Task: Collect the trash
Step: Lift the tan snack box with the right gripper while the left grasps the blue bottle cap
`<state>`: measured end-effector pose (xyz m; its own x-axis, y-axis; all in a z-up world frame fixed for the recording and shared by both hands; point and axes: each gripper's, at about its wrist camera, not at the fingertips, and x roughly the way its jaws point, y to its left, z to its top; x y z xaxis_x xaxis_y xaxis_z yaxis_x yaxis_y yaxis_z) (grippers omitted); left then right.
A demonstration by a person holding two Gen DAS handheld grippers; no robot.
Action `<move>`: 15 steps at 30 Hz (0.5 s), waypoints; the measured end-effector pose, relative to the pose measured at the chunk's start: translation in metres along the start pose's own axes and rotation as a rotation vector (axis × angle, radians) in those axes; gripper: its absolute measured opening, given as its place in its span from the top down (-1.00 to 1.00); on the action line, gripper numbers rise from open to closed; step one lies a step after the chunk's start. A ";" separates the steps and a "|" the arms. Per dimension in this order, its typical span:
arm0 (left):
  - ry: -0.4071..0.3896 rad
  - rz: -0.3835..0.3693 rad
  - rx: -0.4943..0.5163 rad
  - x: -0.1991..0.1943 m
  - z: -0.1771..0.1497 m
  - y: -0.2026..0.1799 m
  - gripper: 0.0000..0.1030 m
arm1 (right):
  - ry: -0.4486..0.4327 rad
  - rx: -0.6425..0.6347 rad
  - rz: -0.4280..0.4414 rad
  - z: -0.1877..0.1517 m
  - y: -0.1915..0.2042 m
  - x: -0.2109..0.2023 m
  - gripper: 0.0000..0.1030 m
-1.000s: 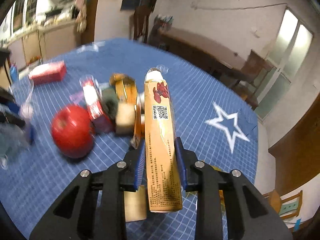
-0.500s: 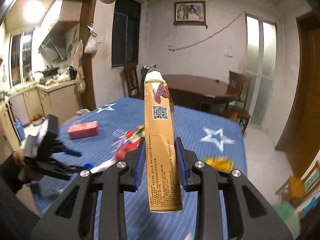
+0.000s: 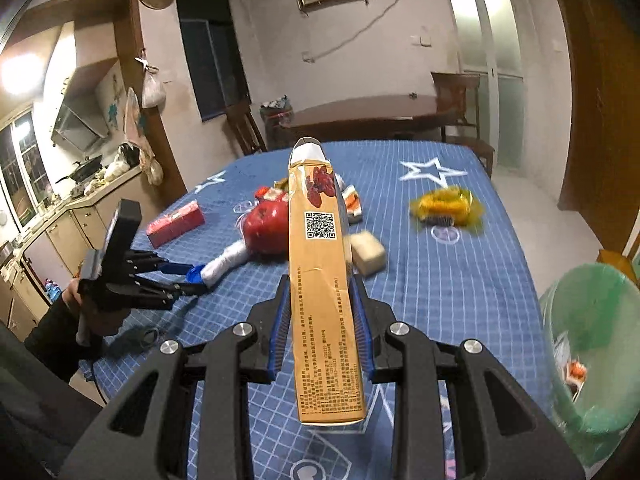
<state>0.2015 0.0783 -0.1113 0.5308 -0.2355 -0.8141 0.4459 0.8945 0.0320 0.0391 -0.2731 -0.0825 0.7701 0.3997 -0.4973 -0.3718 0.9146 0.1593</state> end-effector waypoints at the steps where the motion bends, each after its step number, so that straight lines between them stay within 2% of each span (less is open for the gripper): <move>1: -0.007 -0.002 0.002 0.000 0.000 -0.001 0.07 | 0.009 0.006 0.001 -0.003 0.001 0.003 0.46; 5: -0.041 -0.008 -0.004 -0.003 -0.006 -0.004 0.20 | 0.039 0.026 0.008 -0.011 0.003 0.014 0.46; 9: -0.053 0.008 -0.025 -0.006 -0.015 -0.009 0.21 | 0.043 0.027 0.001 -0.016 0.007 0.014 0.46; 15: -0.052 0.030 -0.054 -0.050 -0.053 -0.004 0.21 | 0.055 0.027 0.005 -0.024 0.008 0.012 0.46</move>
<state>0.1346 0.1072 -0.1015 0.5805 -0.2269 -0.7820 0.3909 0.9201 0.0232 0.0331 -0.2622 -0.1076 0.7382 0.4010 -0.5425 -0.3608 0.9142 0.1848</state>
